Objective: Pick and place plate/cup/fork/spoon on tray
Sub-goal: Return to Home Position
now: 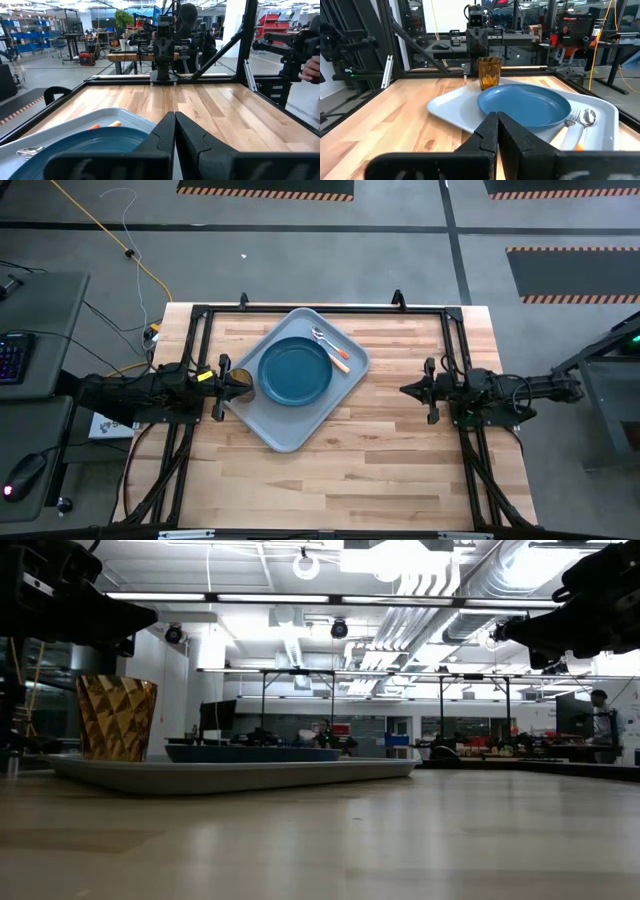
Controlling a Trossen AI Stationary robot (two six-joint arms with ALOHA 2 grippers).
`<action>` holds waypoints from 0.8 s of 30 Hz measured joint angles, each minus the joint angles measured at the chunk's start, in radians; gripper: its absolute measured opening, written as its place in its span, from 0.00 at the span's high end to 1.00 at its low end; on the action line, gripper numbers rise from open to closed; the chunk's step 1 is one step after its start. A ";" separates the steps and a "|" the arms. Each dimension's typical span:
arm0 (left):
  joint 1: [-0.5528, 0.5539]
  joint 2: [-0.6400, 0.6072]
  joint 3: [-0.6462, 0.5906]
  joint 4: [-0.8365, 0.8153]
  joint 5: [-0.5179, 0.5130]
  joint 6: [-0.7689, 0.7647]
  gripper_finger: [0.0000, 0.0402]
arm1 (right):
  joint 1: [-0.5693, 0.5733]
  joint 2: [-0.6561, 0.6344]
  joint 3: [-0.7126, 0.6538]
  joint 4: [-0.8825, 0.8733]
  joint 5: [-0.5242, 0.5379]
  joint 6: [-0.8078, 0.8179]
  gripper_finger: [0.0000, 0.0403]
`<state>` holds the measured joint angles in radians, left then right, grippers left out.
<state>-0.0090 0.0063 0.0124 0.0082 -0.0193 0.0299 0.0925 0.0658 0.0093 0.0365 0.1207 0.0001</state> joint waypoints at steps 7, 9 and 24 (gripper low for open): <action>0.000 0.000 0.000 0.000 0.000 0.000 0.99 | 0.000 0.000 0.000 -0.005 -0.046 0.050 1.00; 0.000 0.000 0.000 0.000 0.000 0.000 0.99 | 0.000 0.000 0.000 -0.006 -0.064 0.070 1.00; 0.000 0.000 0.000 0.000 0.000 0.000 0.99 | 0.000 0.000 0.000 -0.012 -0.069 0.071 1.00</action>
<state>-0.0090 0.0063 0.0124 0.0086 -0.0193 0.0299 0.0921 0.0662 0.0090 0.0246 0.0517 0.0711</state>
